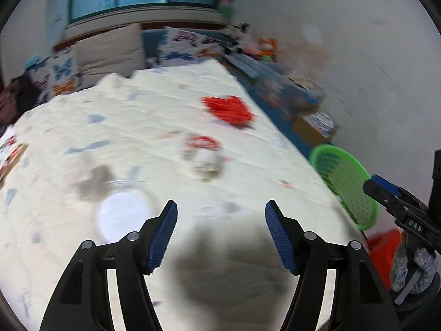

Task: Collect trash
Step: 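Move both open grippers back over the mattress, then grasp the white-and-red plastic bag with the right gripper while the left grasps a clear tub, then carry the bag into the basket and open the right gripper while the left lifts the tub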

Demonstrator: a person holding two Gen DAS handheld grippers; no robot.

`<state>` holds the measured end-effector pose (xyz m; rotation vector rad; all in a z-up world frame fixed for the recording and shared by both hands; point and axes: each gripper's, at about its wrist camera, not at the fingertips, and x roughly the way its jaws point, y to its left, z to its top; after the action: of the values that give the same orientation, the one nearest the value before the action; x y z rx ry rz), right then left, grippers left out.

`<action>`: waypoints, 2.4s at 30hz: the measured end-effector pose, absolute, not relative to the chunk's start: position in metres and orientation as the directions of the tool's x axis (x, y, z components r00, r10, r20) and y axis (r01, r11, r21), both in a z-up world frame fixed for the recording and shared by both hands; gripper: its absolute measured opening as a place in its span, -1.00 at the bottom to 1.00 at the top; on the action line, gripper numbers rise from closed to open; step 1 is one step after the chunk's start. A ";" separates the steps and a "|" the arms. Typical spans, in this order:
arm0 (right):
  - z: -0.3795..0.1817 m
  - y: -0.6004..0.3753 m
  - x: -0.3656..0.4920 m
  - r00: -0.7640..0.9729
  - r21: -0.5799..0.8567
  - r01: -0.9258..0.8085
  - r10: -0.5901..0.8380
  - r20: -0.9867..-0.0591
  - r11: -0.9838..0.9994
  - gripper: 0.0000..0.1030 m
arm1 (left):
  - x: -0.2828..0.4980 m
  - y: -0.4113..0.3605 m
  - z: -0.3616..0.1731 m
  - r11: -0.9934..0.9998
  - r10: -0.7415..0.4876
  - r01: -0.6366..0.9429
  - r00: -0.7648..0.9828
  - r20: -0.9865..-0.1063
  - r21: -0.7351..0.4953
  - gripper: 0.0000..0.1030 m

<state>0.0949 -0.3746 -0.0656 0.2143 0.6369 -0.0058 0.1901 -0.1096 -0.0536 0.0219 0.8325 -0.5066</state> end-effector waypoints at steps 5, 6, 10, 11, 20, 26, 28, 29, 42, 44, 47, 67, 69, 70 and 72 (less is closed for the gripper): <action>-0.065 -0.340 0.119 0.794 0.197 0.001 0.119 -0.596 0.980 0.38 | 0.203 -0.056 -0.055 0.922 -0.367 0.335 0.594 -0.716 -0.195 0.27; -0.065 -0.332 0.125 0.791 0.198 -0.014 0.132 -0.598 0.980 0.38 | 0.206 -0.045 -0.057 0.929 -0.357 0.309 0.599 -0.717 -0.204 0.27; -0.066 -0.303 0.147 0.775 0.189 -0.067 0.170 -0.608 0.980 0.38 | 0.216 -0.013 -0.062 0.941 -0.338 0.241 0.603 -0.723 -0.239 0.28; -0.067 -0.297 0.153 0.771 0.186 -0.079 0.178 -0.612 0.979 0.38 | 0.217 -0.008 -0.063 0.942 -0.336 0.230 0.602 -0.724 -0.246 0.28; -0.083 -0.258 0.211 0.728 0.182 -0.141 0.227 -0.647 0.973 0.38 | 0.242 0.026 -0.079 0.936 -0.336 0.111 0.572 -0.749 -0.335 0.47; -0.097 -0.248 0.242 0.704 0.195 -0.148 0.242 -0.667 0.969 0.38 | 0.259 0.030 -0.086 0.929 -0.340 0.072 0.554 -0.760 -0.363 0.49; -0.101 -0.247 0.251 0.698 0.194 -0.146 0.240 -0.675 0.970 0.38 | 0.266 0.031 -0.089 0.924 -0.347 0.058 0.543 -0.765 -0.378 0.50; -0.104 -0.247 0.257 0.691 0.200 -0.142 0.241 -0.681 0.970 0.38 | 0.269 0.031 -0.091 0.919 -0.354 0.048 0.537 -0.766 -0.390 0.50; -0.119 -0.244 0.287 0.661 0.222 -0.129 0.251 -0.707 0.966 0.24 | 0.308 0.026 -0.107 0.883 -0.377 -0.060 0.501 -0.779 -0.466 0.50; -0.120 -0.243 0.290 0.654 0.222 -0.133 0.254 -0.712 0.966 0.12 | 0.313 0.026 -0.110 0.874 -0.384 -0.076 0.496 -0.779 -0.479 0.50; -0.122 -0.241 0.292 0.651 0.214 -0.138 0.251 -0.717 0.967 0.02 | 0.320 0.027 -0.116 0.863 -0.391 -0.101 0.487 -0.781 -0.495 0.50; -0.108 -0.239 0.274 0.679 0.193 -0.169 0.256 -0.688 0.966 -0.06 | 0.331 0.025 -0.119 0.864 -0.379 -0.109 0.501 -0.778 -0.491 0.21; -0.106 -0.241 0.269 0.683 0.194 -0.166 0.255 -0.685 0.967 -0.06 | 0.327 0.024 -0.115 0.866 -0.382 -0.094 0.509 -0.771 -0.491 0.21; -0.105 -0.242 0.267 0.685 0.195 -0.165 0.254 -0.683 0.967 -0.06 | 0.326 0.024 -0.113 0.868 -0.383 -0.087 0.512 -0.769 -0.490 0.21; -0.102 -0.245 0.261 0.688 0.198 -0.161 0.253 -0.680 0.967 -0.06 | 0.321 0.022 -0.107 0.874 -0.379 -0.068 0.524 -0.763 -0.481 0.21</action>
<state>0.2606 -0.2448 -0.1024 0.1261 0.7780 0.2324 0.3206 0.0222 -0.1068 -0.4931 1.0122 -0.1958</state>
